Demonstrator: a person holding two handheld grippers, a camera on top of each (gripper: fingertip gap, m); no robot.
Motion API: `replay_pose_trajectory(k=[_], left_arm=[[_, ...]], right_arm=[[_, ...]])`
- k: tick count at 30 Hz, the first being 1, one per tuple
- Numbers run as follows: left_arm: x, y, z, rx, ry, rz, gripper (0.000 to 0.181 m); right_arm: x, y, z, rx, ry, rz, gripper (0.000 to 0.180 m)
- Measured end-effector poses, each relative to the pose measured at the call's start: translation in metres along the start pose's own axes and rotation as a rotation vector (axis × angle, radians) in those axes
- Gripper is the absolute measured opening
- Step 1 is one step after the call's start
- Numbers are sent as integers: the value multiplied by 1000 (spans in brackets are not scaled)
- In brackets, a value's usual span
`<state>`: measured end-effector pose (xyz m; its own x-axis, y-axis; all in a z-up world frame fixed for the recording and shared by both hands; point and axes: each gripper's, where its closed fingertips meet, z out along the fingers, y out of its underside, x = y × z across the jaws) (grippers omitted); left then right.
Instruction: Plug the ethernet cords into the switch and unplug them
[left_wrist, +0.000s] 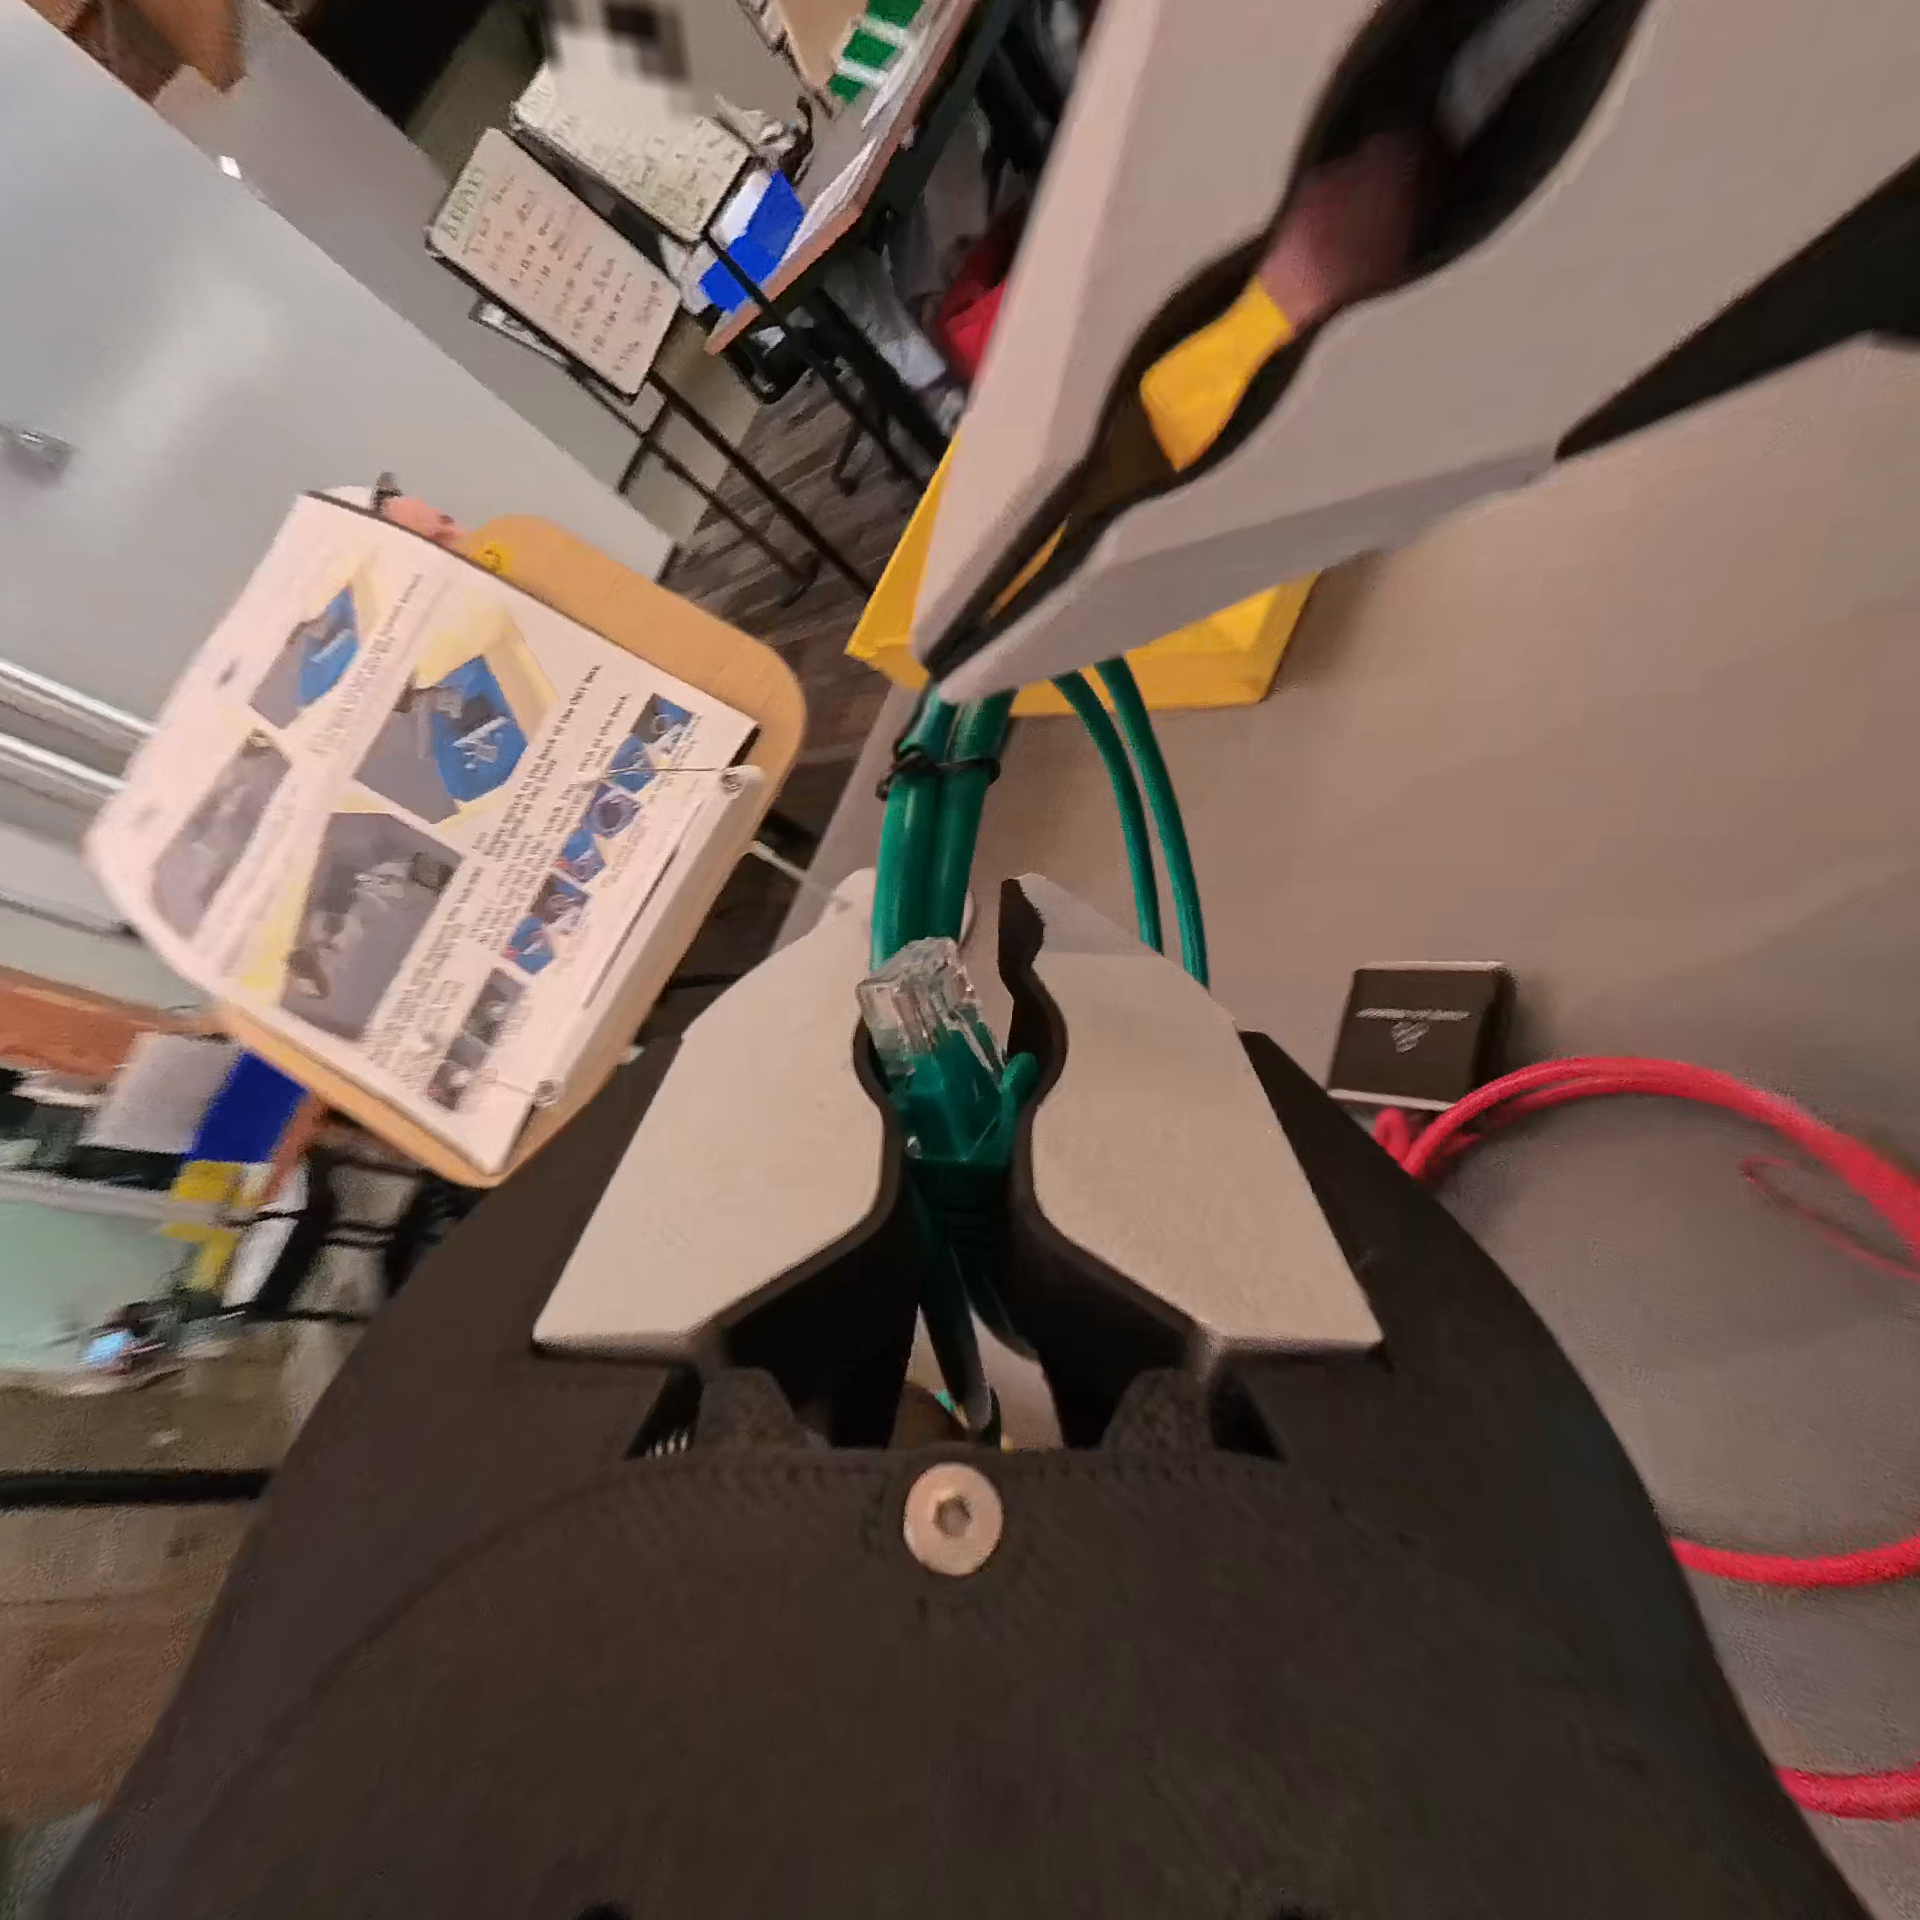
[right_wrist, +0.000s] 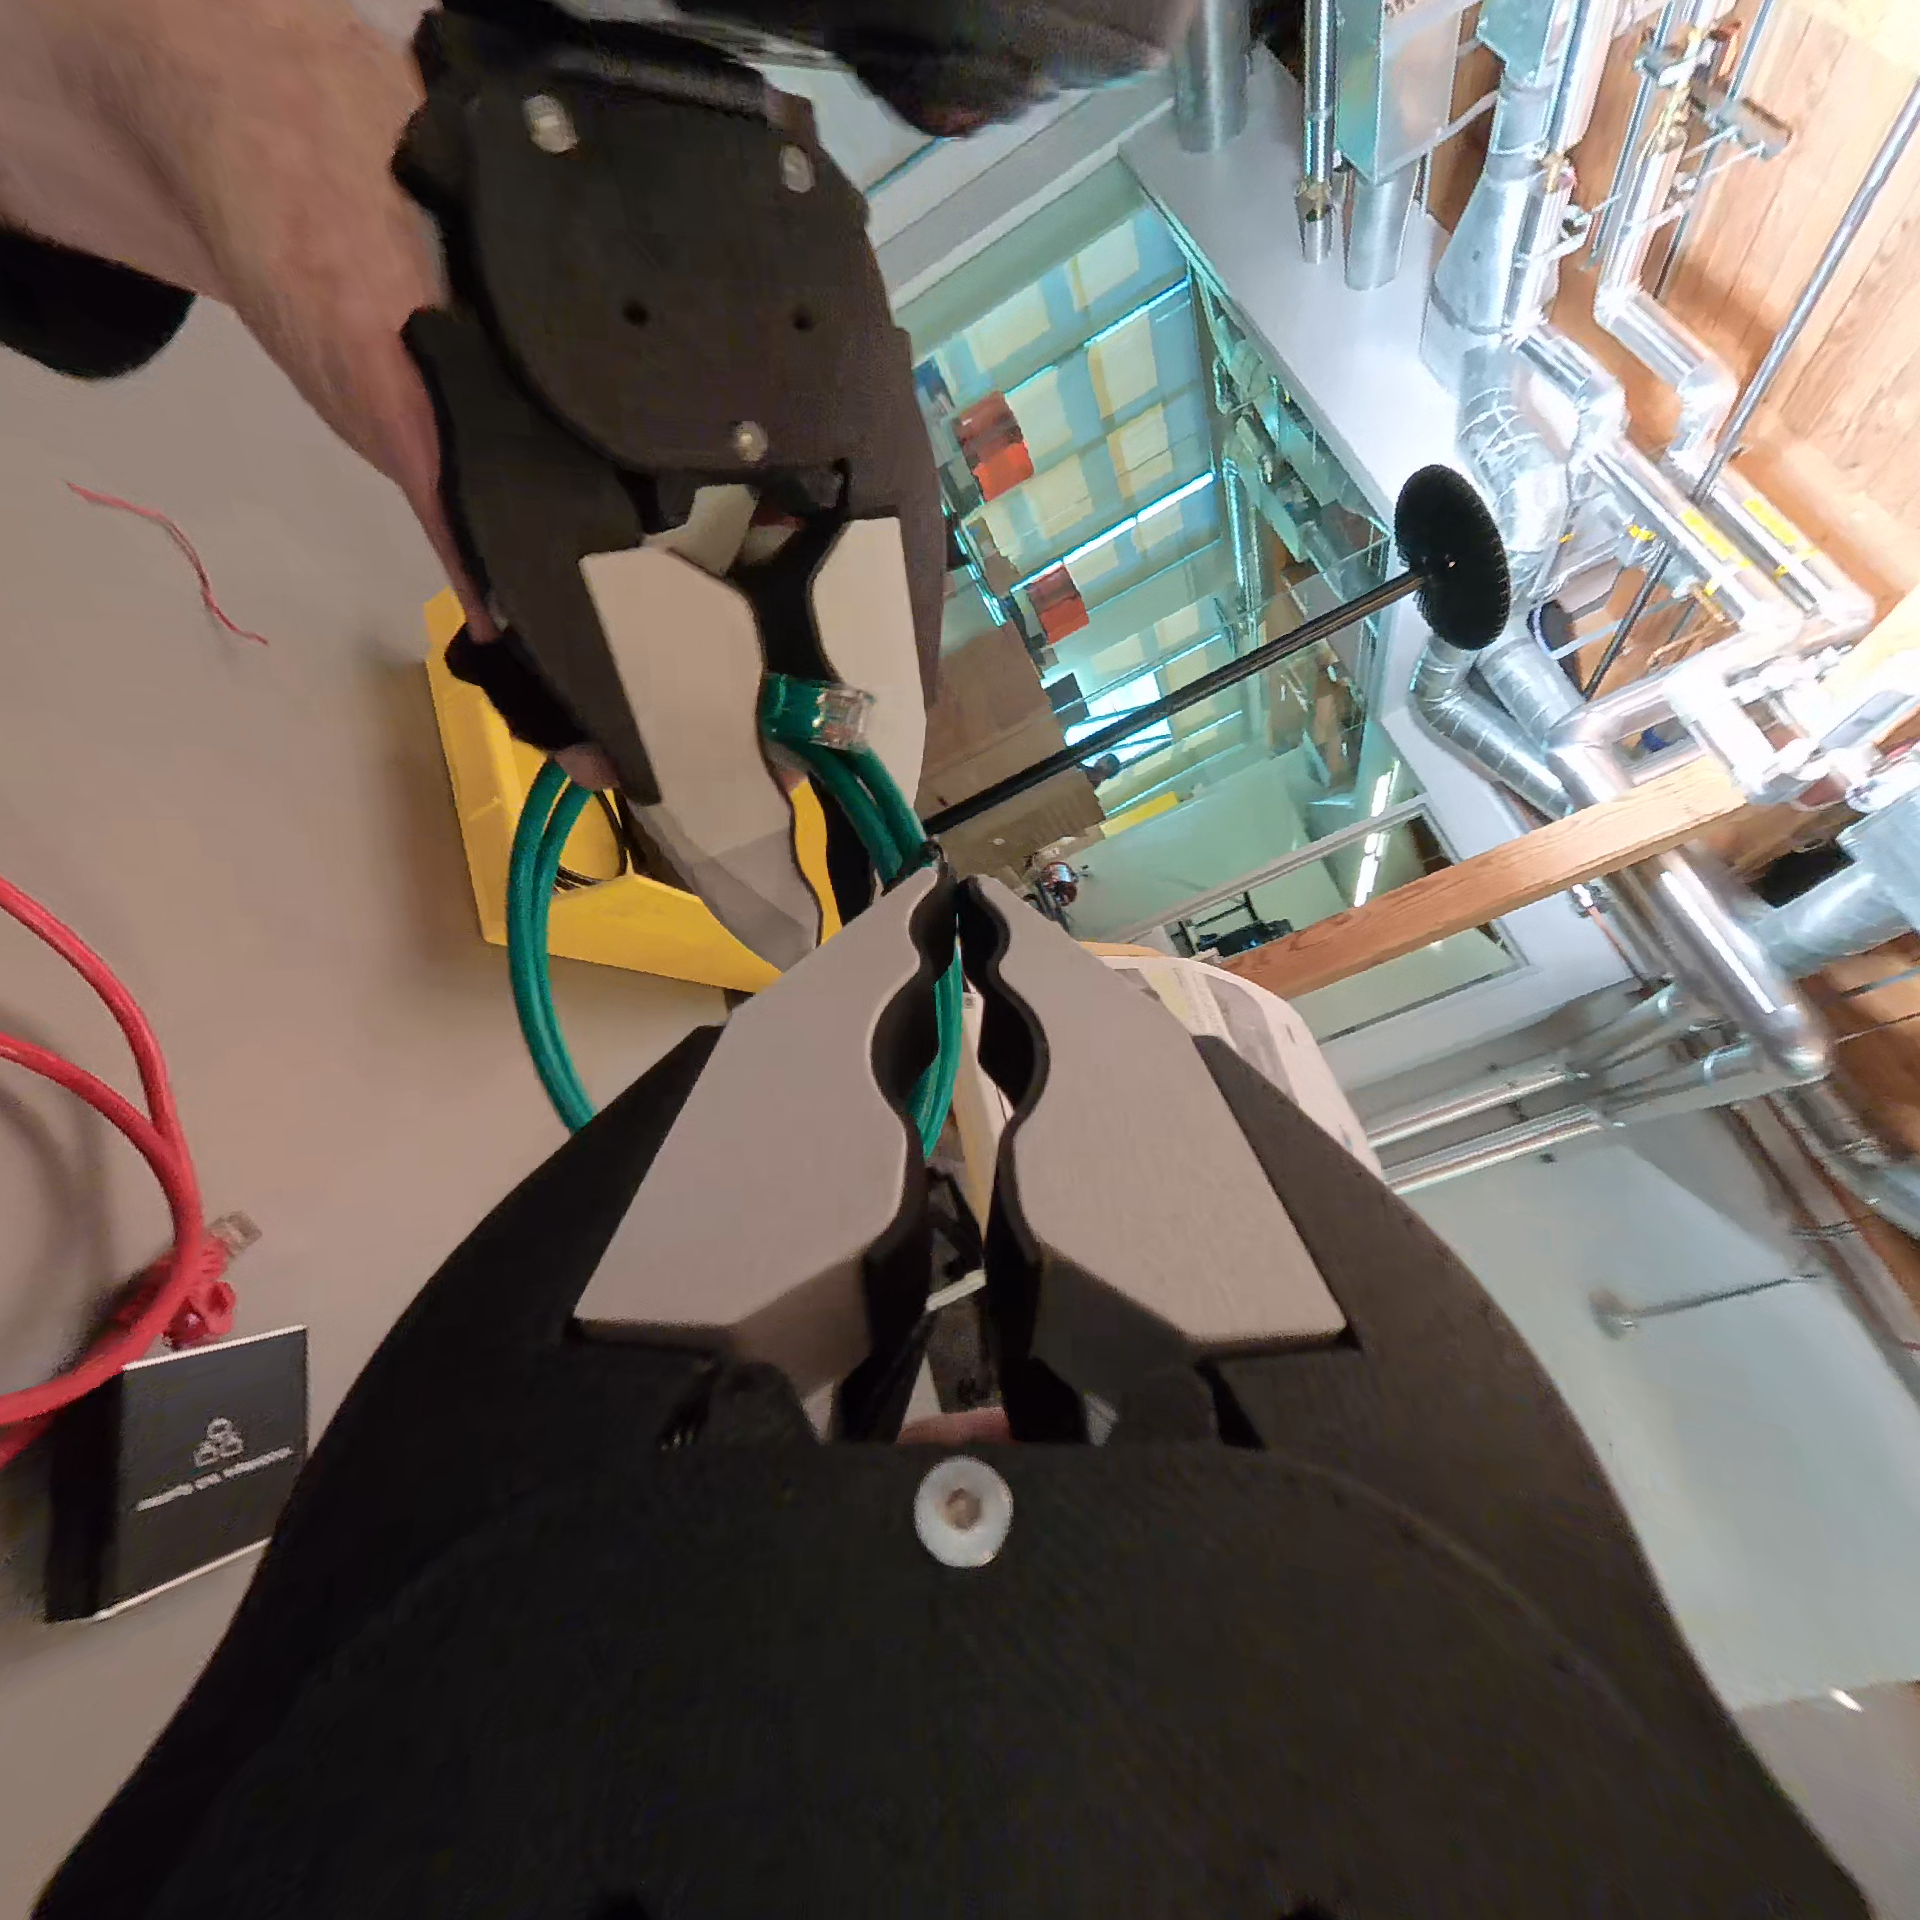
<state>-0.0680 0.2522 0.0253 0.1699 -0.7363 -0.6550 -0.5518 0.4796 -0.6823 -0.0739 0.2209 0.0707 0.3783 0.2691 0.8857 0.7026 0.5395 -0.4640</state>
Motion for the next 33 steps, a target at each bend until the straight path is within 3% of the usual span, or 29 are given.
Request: replay_pose_trajectory(k=[4, 11, 18, 22, 25, 29, 33], left_arm=[[0, 2, 2, -102, -109, 204, 14], [7, -10, -2, -128, -193, 431, 13], [-1, -9, -4, -141, -238, 474, 13], [-2, -5, 1, -140, -246, 478, 13], [7, -6, 5, -137, -221, 537, 13], [15, -6, 11, -137, -216, 575, 13], [22, -10, 14, -133, -224, 647, 13]], right_arm=[[3, 1, -1, 9, -18, 87, 0], [13, 20, 1, -65, -7, 215, 0], [10, 20, -9, 1, -111, 302, 0], [6, 38, -18, -58, -205, 362, 0], [7, 30, -26, 18, -287, 511, 9], [14, 18, -37, 109, -358, 659, 7], [-2, 30, -38, 39, -487, 791, 8]])
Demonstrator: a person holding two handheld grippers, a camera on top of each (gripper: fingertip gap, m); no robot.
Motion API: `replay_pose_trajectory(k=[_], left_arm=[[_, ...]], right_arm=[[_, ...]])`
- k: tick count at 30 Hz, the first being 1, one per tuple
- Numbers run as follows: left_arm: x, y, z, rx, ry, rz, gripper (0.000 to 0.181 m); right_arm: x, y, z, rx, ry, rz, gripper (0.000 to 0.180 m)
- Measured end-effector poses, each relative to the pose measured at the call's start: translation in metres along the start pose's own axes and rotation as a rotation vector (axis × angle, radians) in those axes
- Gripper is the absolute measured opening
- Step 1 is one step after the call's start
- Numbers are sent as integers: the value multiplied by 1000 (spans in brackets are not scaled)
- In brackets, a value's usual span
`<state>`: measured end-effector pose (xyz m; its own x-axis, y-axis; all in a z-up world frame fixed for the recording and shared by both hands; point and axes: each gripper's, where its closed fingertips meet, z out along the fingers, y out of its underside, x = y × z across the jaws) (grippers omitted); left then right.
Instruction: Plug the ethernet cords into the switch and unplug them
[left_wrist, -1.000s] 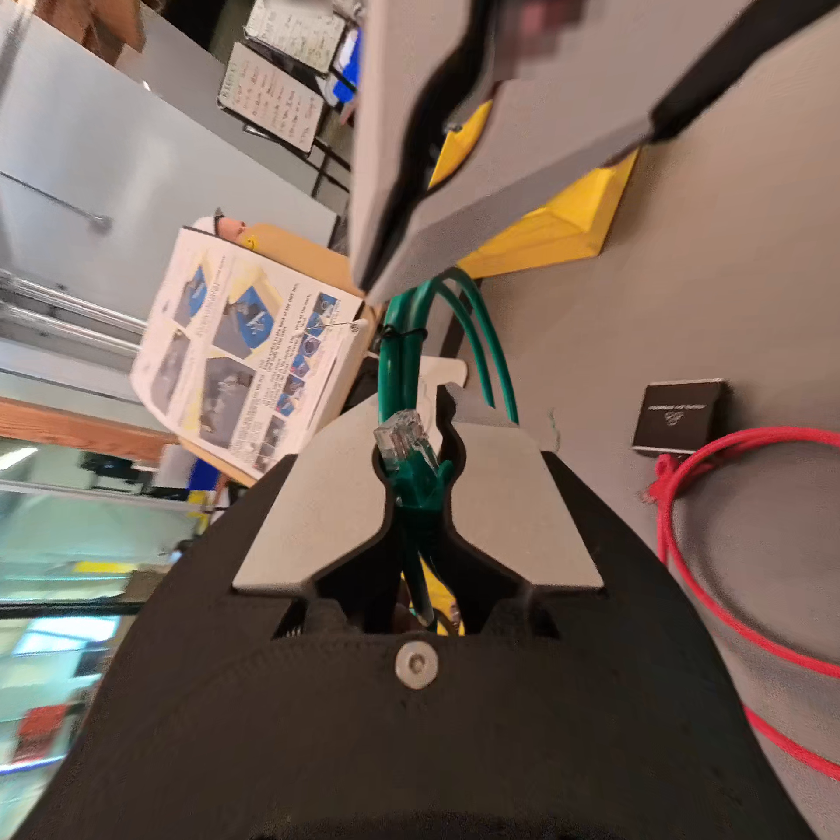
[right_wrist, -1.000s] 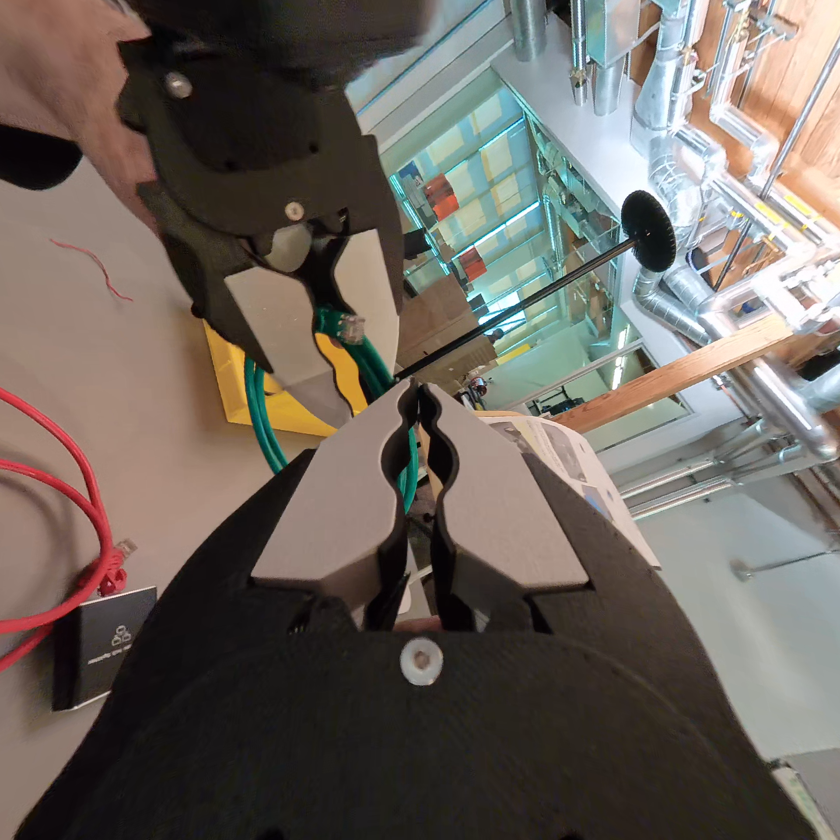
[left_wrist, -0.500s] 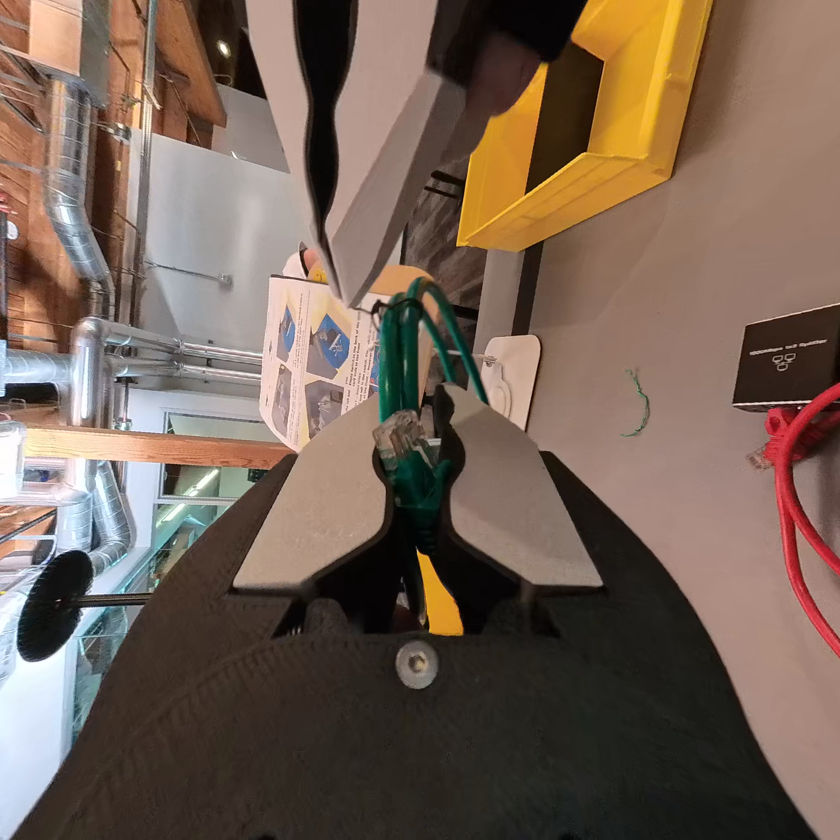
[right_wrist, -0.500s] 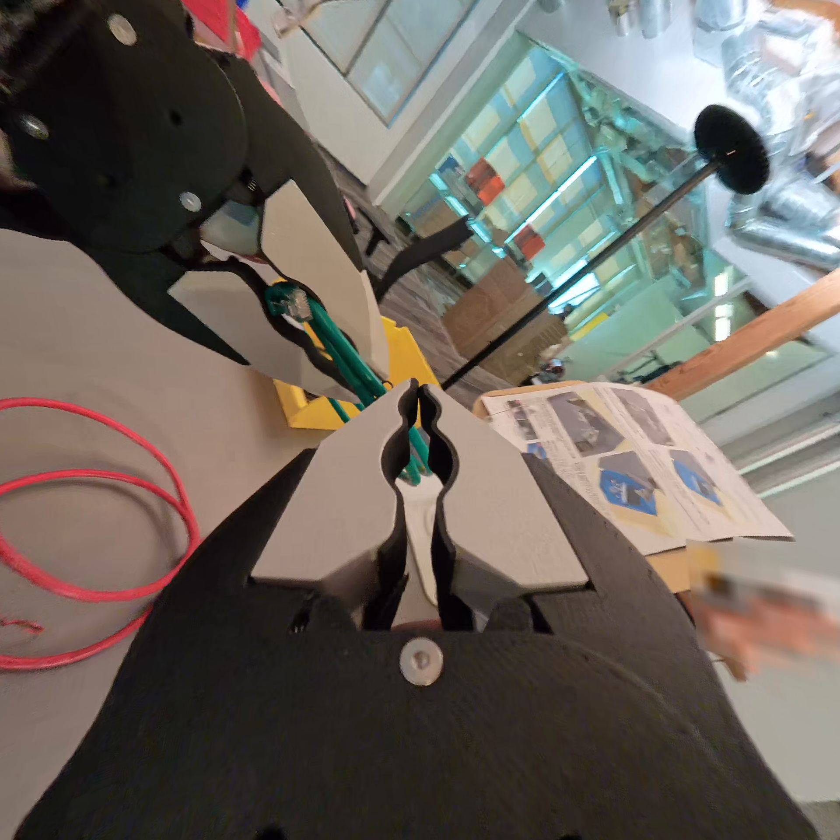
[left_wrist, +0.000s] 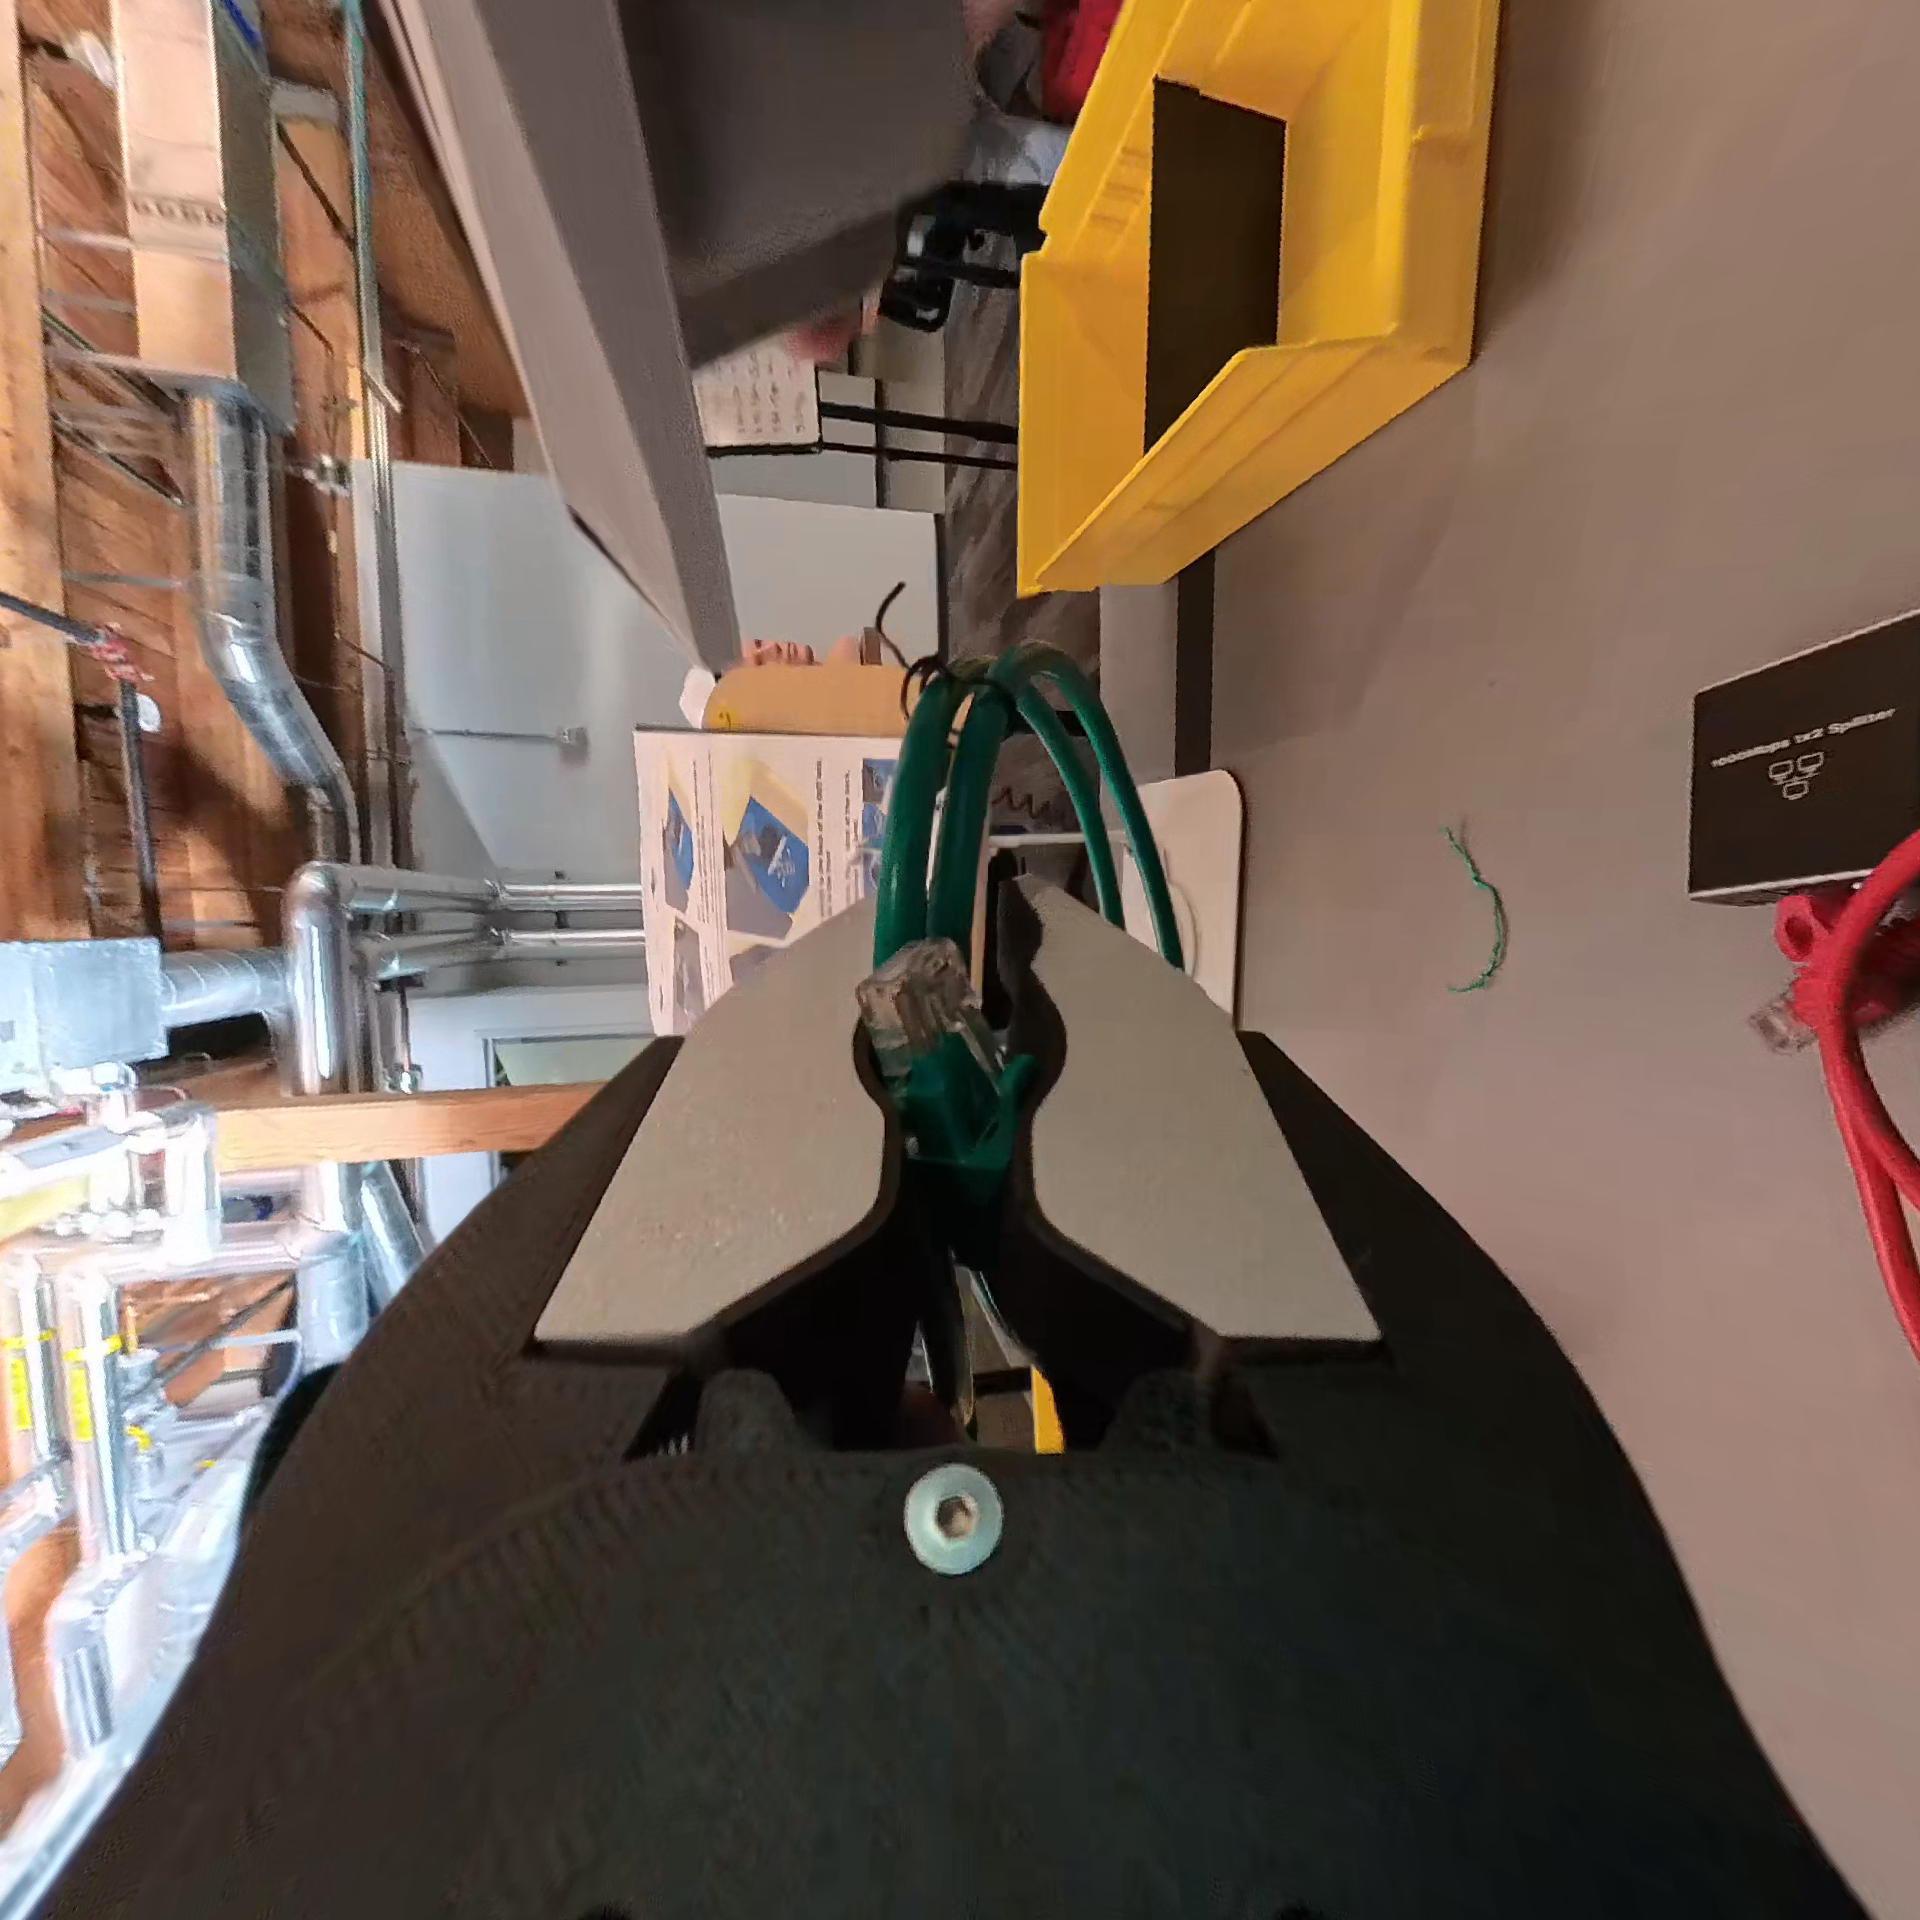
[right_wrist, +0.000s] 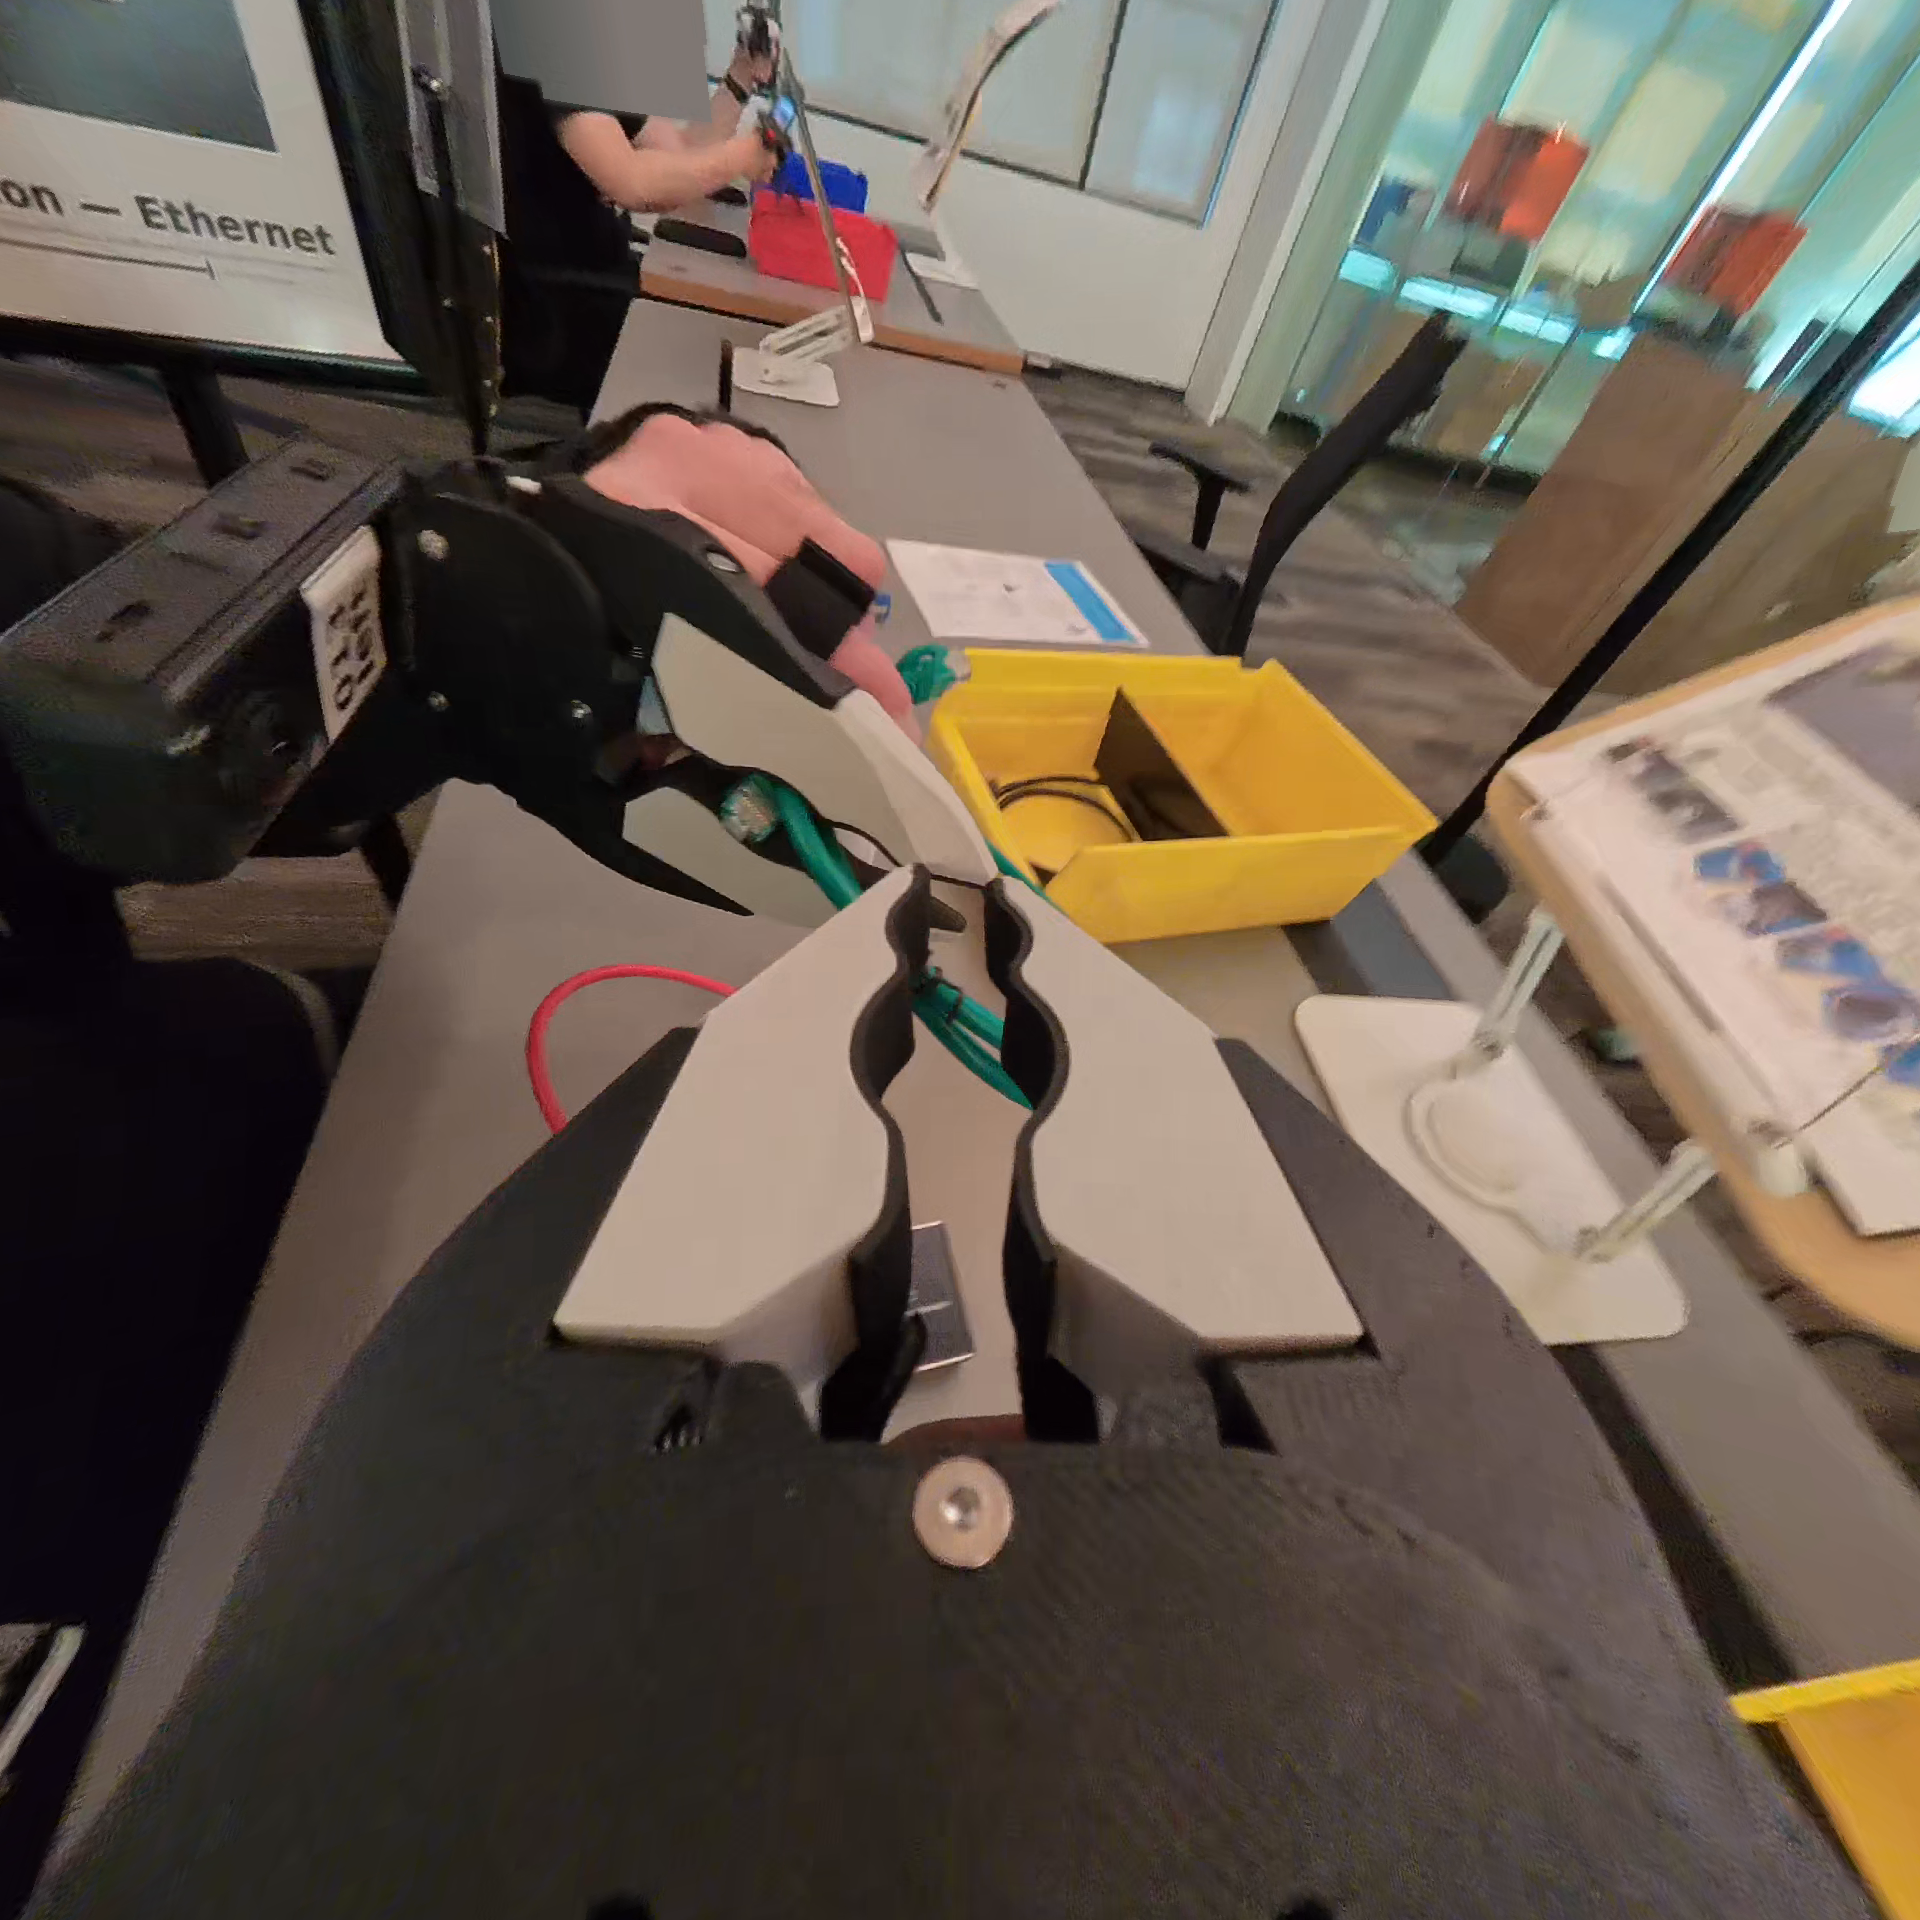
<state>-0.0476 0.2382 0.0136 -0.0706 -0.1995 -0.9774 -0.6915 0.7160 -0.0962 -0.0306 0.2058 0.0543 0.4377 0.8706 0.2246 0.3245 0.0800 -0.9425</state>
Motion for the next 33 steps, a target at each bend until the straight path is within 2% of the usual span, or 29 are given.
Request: replay_pose_trajectory(k=[3, 5, 15, 21, 33], left_arm=[[7, -11, 0, 30, 10, 43, 13], [11, -13, 1, 29, 15, 61, 13], [17, -16, 3, 37, 21, 91, 12], [14, -17, 2, 42, 7, 88, 12], [10, -21, 0, 55, -16, 92, 12]], right_arm=[[-6, 10, 4, -18, -96, 111, 3], [-17, 23, 5, -79, -172, 142, 10], [-23, 56, 2, -225, -226, 182, 11], [-26, 54, 4, -186, -265, 207, 10], [-25, 43, -3, 92, -488, 433, 3]])
